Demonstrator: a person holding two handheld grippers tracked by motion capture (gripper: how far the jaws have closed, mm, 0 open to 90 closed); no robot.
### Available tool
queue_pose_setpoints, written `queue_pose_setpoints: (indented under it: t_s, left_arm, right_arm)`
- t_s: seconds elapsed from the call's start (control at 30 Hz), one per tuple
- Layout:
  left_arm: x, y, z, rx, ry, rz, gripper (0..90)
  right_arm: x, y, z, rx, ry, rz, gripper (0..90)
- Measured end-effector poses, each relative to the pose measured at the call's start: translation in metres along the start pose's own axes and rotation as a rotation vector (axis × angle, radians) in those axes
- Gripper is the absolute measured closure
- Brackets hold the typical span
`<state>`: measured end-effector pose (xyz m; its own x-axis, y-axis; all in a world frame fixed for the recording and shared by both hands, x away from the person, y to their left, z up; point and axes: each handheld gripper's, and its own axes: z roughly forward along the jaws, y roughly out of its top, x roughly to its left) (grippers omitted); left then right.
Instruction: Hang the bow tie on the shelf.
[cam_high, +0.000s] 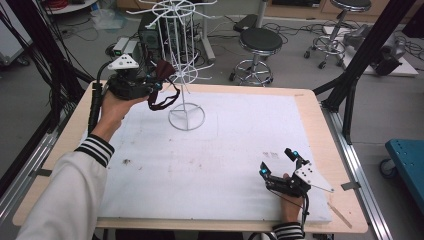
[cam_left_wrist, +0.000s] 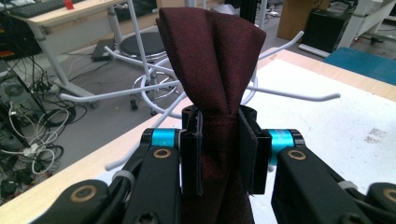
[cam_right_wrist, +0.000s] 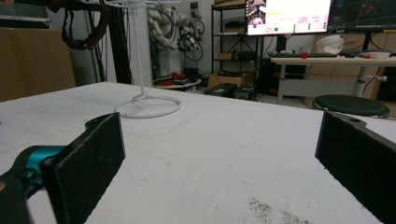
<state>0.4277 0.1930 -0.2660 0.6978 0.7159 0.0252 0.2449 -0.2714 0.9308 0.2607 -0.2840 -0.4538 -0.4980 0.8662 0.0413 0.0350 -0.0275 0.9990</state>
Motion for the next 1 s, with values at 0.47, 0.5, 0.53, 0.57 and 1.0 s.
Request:
queue_pose_setpoints:
  t_s: [0.47, 0.5, 0.53, 0.57, 1.0]
  left_arm:
    - [-0.0001, 0.0025, 0.0024, 0.007, 0.044, -0.023, 57.4]
    - [-0.0002, 0.0027, 0.0024, 0.002, 0.041, -0.029, 54.8]
    - [-0.0007, 0.0031, 0.0022, -0.005, 0.047, -0.031, 52.0]
    - [-0.0010, 0.0036, 0.0019, -0.009, 0.048, -0.028, 49.2]
    - [-0.0092, 0.0069, -0.0030, -0.048, 0.020, 0.035, 2.6]
  right_arm:
    - [-0.0002, -0.0001, 0.0001, -0.002, 0.000, -0.002, 0.7]
    - [-0.0002, -0.0001, 0.0001, -0.002, 0.000, -0.002, 0.7]
    - [-0.0001, -0.0001, 0.0001, -0.002, 0.001, 0.000, 0.7]
    - [-0.0002, -0.0001, 0.0001, -0.002, 0.001, -0.002, 0.7]
    - [-0.0003, -0.0001, 0.0002, 0.000, 0.002, 0.000, 0.7]
